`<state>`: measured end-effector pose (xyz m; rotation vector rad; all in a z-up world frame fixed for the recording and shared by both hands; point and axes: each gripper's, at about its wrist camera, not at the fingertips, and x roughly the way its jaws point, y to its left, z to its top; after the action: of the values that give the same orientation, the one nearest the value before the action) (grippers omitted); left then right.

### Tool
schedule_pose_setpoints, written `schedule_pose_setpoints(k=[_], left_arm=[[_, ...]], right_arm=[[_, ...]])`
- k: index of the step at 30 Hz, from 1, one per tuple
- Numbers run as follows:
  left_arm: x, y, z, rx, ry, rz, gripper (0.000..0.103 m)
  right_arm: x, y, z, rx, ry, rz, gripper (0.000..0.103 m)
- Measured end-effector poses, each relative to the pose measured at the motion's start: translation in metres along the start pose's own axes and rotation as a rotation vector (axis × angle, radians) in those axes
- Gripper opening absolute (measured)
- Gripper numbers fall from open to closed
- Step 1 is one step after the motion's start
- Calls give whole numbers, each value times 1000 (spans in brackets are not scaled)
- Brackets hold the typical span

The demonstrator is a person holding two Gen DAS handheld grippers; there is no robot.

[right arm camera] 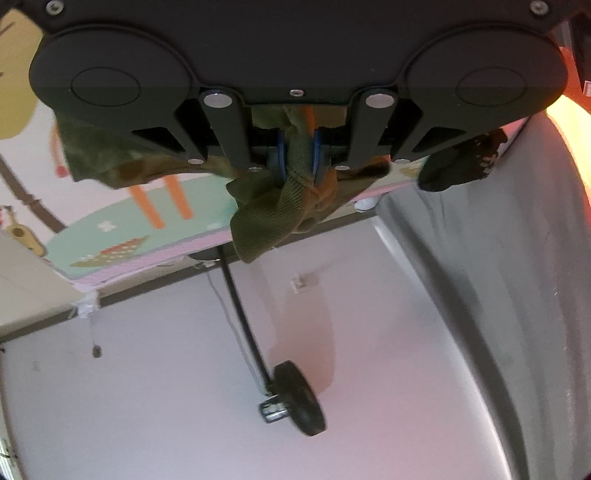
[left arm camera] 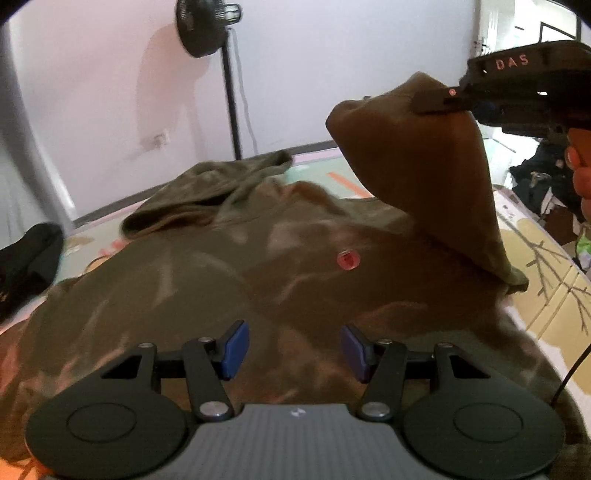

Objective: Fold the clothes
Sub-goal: 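Lift the sleeve with the right gripper, lay it across the hoodie, open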

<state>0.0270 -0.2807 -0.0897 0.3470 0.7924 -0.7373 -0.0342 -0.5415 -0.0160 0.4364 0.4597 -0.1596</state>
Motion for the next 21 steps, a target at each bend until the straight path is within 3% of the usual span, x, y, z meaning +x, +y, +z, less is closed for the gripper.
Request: schedule_pose_setpoints(k=[9, 21], left_arm=[[-25, 69, -37, -97, 20, 45, 58], [-45, 145, -92, -271, 73, 112, 58]], right_arm=[[34, 103, -31, -55, 49, 32, 12], [70, 190, -80, -121, 150, 114, 12]])
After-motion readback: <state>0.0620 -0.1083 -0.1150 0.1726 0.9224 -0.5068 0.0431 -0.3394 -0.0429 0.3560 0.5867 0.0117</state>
